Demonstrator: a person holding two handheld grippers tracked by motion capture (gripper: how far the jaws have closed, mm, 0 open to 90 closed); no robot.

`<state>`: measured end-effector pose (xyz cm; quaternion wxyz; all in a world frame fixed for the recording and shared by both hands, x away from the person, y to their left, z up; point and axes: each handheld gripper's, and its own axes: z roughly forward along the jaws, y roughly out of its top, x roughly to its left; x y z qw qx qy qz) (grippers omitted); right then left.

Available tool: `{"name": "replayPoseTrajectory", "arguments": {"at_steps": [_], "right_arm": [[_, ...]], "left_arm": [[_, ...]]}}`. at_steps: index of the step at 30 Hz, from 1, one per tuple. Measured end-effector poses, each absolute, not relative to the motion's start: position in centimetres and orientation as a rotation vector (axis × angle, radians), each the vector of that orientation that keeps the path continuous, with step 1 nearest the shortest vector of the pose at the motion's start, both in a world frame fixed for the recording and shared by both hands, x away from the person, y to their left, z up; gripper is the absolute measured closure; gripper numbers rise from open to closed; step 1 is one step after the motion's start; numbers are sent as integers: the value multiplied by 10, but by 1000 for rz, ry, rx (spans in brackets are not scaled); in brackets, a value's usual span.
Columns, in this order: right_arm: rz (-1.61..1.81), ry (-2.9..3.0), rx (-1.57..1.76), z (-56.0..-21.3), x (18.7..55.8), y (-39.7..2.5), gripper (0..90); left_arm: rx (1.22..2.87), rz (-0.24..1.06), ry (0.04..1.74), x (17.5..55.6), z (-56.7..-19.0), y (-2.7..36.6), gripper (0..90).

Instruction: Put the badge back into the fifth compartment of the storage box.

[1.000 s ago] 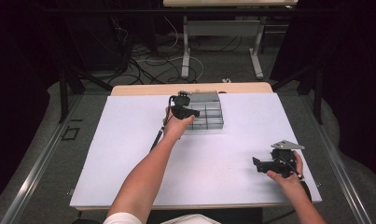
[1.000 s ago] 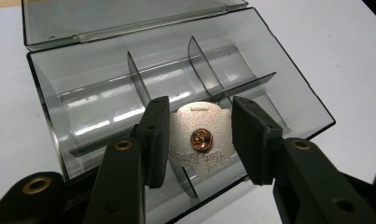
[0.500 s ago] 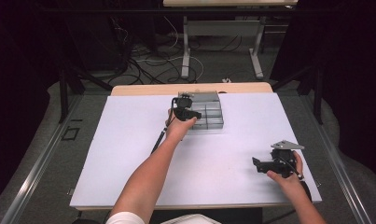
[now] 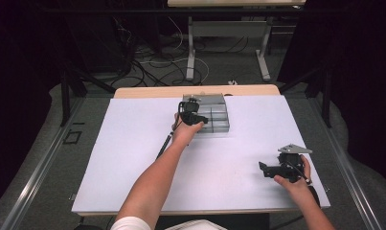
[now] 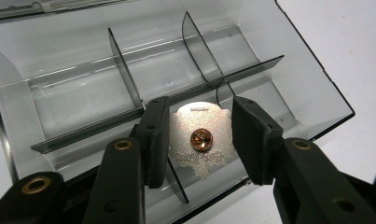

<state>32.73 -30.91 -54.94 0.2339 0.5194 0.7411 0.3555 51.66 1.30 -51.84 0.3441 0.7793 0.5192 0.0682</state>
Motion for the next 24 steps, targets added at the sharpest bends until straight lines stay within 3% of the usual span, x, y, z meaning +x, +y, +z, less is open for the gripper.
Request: {"name": "replayPoseTrajectory", "arguments": {"at_steps": [24], "right_arm": [[976,2044,1415,-549,327,-308,0]], "left_arm": [[2034,174,1343,513,-516,16,441]]}}
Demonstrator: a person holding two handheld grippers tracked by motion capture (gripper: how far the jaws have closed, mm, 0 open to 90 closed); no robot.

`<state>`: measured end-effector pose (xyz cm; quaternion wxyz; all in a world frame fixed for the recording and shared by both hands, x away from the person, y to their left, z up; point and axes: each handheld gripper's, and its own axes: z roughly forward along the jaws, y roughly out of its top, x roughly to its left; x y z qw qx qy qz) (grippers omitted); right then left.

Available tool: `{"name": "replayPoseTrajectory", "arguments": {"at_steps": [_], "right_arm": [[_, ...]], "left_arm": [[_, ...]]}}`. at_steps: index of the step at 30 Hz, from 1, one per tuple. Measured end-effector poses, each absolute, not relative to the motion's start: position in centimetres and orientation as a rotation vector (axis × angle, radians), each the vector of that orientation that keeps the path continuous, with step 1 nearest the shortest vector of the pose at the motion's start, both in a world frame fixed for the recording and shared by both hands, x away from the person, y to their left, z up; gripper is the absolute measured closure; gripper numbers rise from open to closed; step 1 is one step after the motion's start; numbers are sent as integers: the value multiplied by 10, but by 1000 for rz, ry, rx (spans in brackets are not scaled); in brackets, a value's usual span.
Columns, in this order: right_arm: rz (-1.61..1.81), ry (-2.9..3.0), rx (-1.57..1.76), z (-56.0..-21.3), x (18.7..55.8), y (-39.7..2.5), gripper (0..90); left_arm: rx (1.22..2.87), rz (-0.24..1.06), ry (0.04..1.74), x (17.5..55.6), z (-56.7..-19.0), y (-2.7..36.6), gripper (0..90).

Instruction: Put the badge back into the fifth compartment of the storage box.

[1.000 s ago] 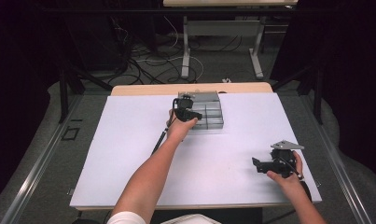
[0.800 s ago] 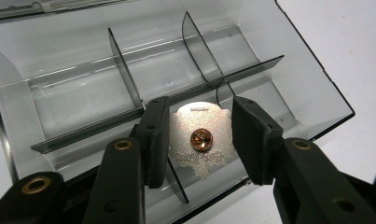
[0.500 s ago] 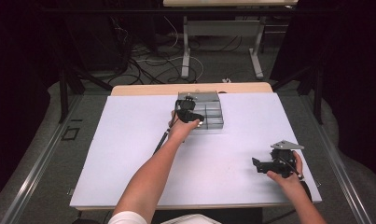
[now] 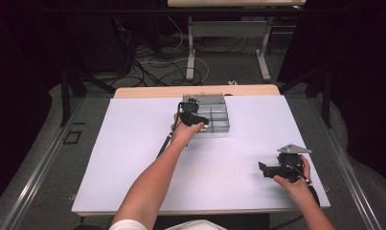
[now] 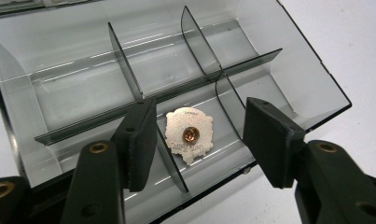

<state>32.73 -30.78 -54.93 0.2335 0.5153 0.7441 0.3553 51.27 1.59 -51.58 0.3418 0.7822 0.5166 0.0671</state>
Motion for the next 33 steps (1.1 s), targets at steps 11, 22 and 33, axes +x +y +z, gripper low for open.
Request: {"name": "replayPoseTrajectory", "arguments": {"at_steps": [11,22,33], "right_arm": [[967,2047,1408,-549,327,-307,0],[970,2048,1410,-550,328,-306,0],[968,2049,1410,-550,328,-305,0]], "left_arm": [[2018,158,1338,508,-508,23,372],[2016,139,1308,502,-499,32,286],[2010,156,1277,490,-491,44,191]]}}
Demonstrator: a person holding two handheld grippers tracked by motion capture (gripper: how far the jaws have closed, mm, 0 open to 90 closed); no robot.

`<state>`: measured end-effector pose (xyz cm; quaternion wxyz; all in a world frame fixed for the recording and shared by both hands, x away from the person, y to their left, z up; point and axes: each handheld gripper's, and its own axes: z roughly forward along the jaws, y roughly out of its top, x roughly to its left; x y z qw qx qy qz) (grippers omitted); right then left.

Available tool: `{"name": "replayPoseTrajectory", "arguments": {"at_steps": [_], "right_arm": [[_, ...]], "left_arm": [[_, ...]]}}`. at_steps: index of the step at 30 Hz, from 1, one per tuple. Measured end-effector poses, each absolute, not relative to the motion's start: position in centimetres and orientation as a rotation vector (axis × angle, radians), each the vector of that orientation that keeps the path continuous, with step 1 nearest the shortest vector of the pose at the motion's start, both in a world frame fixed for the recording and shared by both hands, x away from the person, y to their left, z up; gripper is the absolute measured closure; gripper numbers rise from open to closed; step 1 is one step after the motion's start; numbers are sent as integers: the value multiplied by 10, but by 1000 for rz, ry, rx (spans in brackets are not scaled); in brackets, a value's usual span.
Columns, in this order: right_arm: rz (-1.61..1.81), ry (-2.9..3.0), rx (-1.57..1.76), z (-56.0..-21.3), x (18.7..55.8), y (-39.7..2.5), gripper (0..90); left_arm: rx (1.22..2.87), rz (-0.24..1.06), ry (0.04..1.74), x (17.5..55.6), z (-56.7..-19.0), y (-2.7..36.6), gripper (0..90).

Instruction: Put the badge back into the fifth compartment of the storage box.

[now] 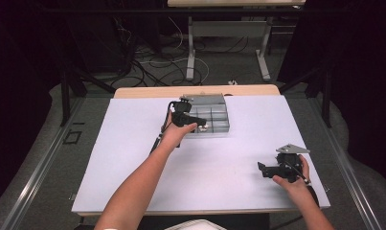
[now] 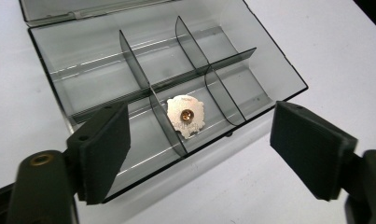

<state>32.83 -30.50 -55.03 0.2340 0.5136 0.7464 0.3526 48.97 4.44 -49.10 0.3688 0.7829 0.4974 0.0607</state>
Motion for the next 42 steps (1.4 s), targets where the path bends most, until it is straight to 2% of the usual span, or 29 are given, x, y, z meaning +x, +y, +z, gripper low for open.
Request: {"name": "replayPoseTrajectory", "arguments": {"at_steps": [9,21,32,42], "right_arm": [[966,2049,1410,-550,328,-304,0],[963,2051,1404,-550,328,-303,0],[961,2051,1409,-550,328,-303,0],[960,2055,1413,-551,328,-302,0]], "left_arm": [[2025,177,1246,477,-488,64,149],[2019,187,1171,451,-482,86,13],[2002,189,1143,426,-486,114,6],[1957,220,1205,412,-496,143,6]]}}
